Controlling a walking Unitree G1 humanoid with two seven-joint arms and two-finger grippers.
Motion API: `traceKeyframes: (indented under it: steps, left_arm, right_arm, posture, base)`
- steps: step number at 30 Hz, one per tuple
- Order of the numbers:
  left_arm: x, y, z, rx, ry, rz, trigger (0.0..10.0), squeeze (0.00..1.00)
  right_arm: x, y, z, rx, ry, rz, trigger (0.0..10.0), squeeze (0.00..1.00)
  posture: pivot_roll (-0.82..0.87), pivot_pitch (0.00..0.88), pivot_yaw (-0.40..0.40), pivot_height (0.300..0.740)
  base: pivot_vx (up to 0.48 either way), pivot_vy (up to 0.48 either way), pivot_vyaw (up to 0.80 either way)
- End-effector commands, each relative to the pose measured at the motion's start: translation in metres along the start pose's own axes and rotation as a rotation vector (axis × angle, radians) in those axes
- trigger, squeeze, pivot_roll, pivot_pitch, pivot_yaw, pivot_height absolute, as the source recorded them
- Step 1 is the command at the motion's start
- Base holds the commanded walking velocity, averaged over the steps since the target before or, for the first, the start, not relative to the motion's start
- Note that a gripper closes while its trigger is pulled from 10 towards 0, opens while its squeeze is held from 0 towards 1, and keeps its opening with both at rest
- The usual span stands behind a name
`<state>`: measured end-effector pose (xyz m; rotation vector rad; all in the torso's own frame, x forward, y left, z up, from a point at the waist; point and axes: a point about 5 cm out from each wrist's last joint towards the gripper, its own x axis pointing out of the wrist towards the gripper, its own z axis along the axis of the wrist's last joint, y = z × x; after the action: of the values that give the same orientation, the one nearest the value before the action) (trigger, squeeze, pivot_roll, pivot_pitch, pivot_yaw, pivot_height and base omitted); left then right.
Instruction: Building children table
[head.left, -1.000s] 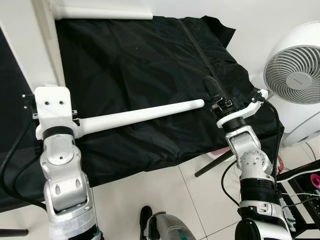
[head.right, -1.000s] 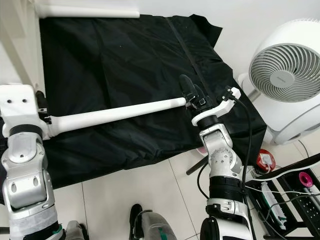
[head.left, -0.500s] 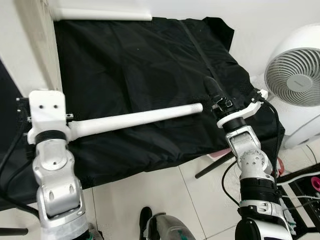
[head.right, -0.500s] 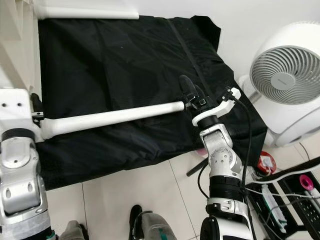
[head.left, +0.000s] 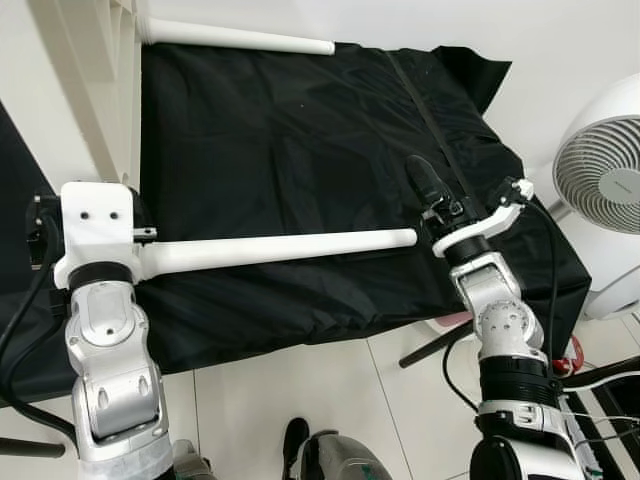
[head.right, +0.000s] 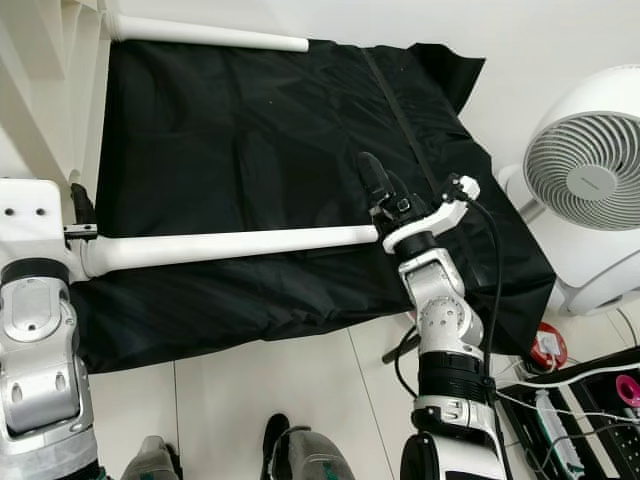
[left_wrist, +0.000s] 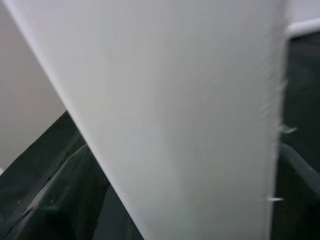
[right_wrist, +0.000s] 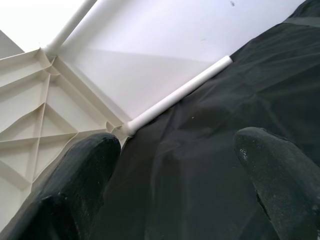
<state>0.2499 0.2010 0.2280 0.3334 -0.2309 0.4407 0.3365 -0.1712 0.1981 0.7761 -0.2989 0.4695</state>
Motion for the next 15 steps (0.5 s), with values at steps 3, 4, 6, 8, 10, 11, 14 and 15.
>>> traceKeyframes:
  steps: [3, 4, 6, 8, 10, 11, 14, 15]
  left_arm:
    - [-0.005, -0.005, 0.007, -0.041, -0.050, -0.007, 10.0, 0.00]
    - [-0.007, -0.007, 0.007, -0.059, -0.055, -0.034, 10.0, 0.00]
    - [-0.011, -0.013, 0.008, -0.067, -0.070, -0.096, 10.0, 0.00]
    - [-0.016, -0.018, 0.009, -0.075, -0.090, -0.155, 10.0, 0.00]
    - [-0.018, -0.019, 0.009, -0.073, -0.100, -0.175, 10.0, 0.00]
    - [-0.020, -0.019, 0.008, -0.051, -0.105, -0.195, 10.0, 0.00]
    - [-0.021, -0.020, 0.006, -0.046, -0.107, -0.216, 10.0, 0.00]
    - [-0.022, -0.019, 0.005, -0.044, -0.107, -0.227, 10.0, 0.00]
  right_arm:
    - [-0.004, -0.006, 0.004, -0.016, -0.011, -0.016, 10.0, 0.00]
    - [-0.004, -0.006, 0.004, -0.016, -0.009, -0.016, 10.0, 0.00]
    - [-0.004, -0.006, 0.003, -0.017, -0.006, -0.014, 10.0, 0.00]
    - [-0.004, -0.007, 0.003, -0.018, -0.003, -0.013, 10.0, 0.00]
    - [-0.004, -0.007, 0.003, -0.019, -0.002, -0.012, 10.0, 0.00]
    - [-0.004, -0.007, 0.003, -0.019, 0.000, -0.011, 10.0, 0.00]
    - [-0.004, -0.007, 0.002, -0.019, 0.002, -0.011, 10.0, 0.00]
    - [-0.004, -0.008, 0.002, -0.019, 0.002, -0.010, 10.0, 0.00]
  posture:
    - [0.04, 0.150, -0.132, 0.740]
    - [0.04, 0.150, -0.132, 0.740]
    - [0.05, 0.151, -0.132, 0.740]
    - [0.05, 0.151, -0.132, 0.740]
    - [0.05, 0.151, -0.132, 0.740]
    - [0.06, 0.150, -0.132, 0.740]
    - [0.06, 0.151, -0.131, 0.740]
    - [0.06, 0.150, -0.131, 0.740]
  base:
    - [0.000, 0.000, 0.00]
    - [0.000, 0.000, 0.00]
    - [0.000, 0.000, 0.00]
    - [0.000, 0.000, 0.00]
    - [0.000, 0.000, 0.00]
    - [0.000, 0.000, 0.00]
    - [0.000, 0.000, 0.00]
    - [0.000, 0.000, 0.00]
